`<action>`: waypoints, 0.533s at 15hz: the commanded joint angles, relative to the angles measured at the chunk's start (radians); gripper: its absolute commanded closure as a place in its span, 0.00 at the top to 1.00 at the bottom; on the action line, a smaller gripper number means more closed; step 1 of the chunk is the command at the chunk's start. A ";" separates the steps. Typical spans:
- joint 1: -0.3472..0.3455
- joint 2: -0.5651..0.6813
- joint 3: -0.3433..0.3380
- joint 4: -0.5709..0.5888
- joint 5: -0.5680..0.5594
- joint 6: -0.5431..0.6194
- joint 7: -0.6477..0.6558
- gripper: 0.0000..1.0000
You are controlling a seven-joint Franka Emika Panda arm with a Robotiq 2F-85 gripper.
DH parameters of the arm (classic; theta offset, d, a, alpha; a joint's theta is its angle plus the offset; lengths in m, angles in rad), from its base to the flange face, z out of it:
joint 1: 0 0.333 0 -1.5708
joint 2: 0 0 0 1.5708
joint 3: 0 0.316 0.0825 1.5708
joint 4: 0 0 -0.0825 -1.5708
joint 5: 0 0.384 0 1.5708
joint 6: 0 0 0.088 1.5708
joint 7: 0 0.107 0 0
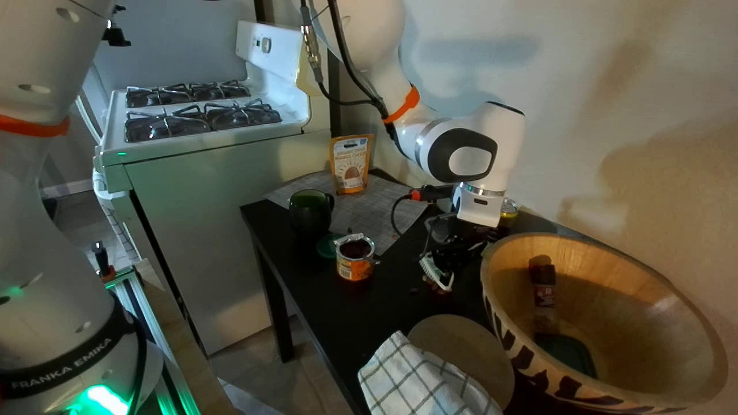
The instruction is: Use the brush to sweep the contents on the table
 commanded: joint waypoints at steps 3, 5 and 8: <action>-0.017 0.046 0.024 -0.078 -0.052 -0.056 0.055 0.06; -0.020 0.044 0.032 -0.092 -0.048 -0.071 0.069 0.06; -0.030 0.027 0.051 -0.103 -0.006 -0.019 0.095 0.06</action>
